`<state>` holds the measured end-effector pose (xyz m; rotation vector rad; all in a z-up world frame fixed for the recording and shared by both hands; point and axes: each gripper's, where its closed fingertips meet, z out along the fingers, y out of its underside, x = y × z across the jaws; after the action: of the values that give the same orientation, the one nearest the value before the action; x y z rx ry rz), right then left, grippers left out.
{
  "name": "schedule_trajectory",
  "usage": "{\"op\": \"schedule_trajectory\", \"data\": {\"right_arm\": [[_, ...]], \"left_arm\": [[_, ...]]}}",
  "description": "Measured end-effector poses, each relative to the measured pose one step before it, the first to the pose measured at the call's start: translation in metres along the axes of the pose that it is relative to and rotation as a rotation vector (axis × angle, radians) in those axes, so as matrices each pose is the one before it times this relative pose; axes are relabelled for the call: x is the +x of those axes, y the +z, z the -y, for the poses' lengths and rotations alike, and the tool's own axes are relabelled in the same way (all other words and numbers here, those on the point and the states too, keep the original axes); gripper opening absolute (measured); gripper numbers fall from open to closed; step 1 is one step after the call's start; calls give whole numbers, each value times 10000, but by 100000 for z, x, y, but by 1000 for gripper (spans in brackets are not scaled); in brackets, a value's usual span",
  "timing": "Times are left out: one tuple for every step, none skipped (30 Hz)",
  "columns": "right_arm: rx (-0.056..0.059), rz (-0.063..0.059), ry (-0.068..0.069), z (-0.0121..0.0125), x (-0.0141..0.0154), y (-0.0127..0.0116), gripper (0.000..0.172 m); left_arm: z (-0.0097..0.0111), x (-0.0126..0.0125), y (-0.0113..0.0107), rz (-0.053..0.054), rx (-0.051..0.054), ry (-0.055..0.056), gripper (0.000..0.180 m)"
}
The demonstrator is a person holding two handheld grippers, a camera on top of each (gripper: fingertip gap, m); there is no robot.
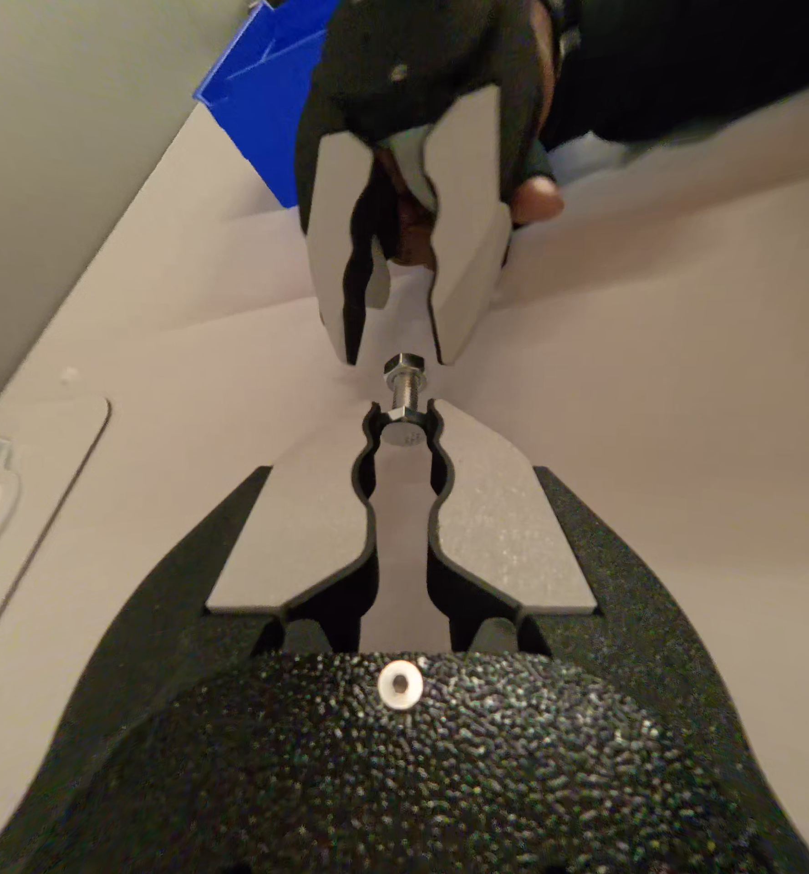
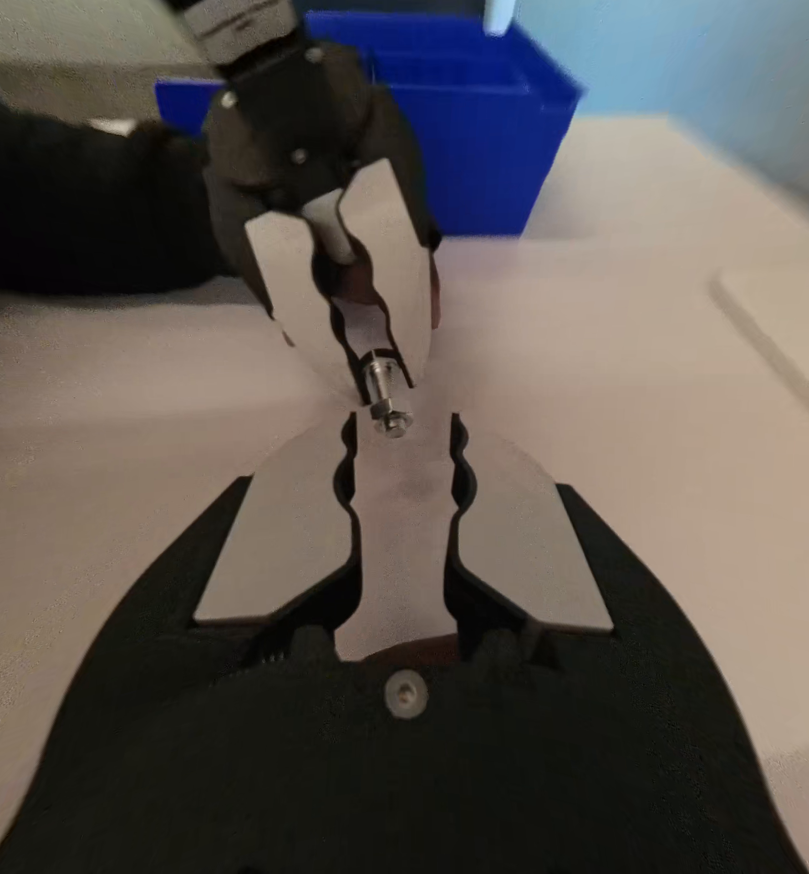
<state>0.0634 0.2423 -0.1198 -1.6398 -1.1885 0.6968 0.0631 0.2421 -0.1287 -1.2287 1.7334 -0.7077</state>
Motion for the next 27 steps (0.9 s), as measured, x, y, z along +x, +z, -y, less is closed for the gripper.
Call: {"op": "schedule_trajectory", "data": {"right_arm": [[156,-315,-871,299,-57,-48,38],[109,-227,-693,191,-111,24,38],[46,-125,-535,78,-184,73,38],[-3,-108,-414,-12,-142,121,38],[-19,-185,-380,-32,10,118,37],[89,-276,-313,157,186,52,36],[128,-251,-208,250,238,18,34],[119,-184,-118,255,199,-25,33],[125,-150,-92,256,176,-25,30],[128,-81,-139,244,34,-50,26],[123,61,-187,211,-211,-56,21],[62,140,-193,95,-291,5,15],[-49,102,-120,-36,-238,31,13],[-119,116,-15,-127,-219,84,10],[-102,19,69,-95,-63,102,7],[-33,-193,47,-7,248,73,1],[-12,-144,11,-25,219,0,0],[20,4,94,-8,91,-45,0],[94,50,177,84,73,-95,2],[142,96,216,143,24,-151,6],[130,125,217,130,-22,-161,11],[104,133,176,69,-5,-143,14],[85,136,119,30,-66,-108,19],[66,114,50,-3,-100,-57,25],[52,35,-24,-40,-59,3,29],[25,-110,-130,-46,51,75,32],[8,-295,-248,-25,252,152,34]], "left_arm": [[113,-90,-152,-127,182,-445,17],[180,-93,-140,-106,206,-412,17],[178,-35,-121,-143,182,-411,17],[176,9,-124,-149,169,-341,18],[194,-81,-99,-35,181,-245,17],[134,-17,-87,-75,121,-208,17],[37,88,-32,-125,40,-171,17],[-7,75,5,-78,11,-101,17],[-27,105,30,-87,-12,-90,17],[40,160,65,-111,37,-97,17],[112,98,49,-65,83,-105,17],[137,137,18,-135,111,-135,17],[194,149,-9,-147,162,-133,17],[220,43,-14,-78,175,-106,17],[137,32,-21,-42,106,-63,17],[-57,136,30,-88,-33,31,17],[-39,211,116,-97,-43,89,17],[-8,104,90,-15,-27,53,17],[-8,39,97,5,-30,20,17],[68,12,49,12,27,23,17],[92,2,-28,8,66,-2,17],[118,-57,-61,25,82,-26,17],[147,-143,-84,61,105,-32,17],[224,-168,-124,86,157,-42,17],[359,-174,-193,92,239,-68,17],[495,-204,-198,86,334,-106,17],[594,-173,-225,67,420,-147,17]]}}
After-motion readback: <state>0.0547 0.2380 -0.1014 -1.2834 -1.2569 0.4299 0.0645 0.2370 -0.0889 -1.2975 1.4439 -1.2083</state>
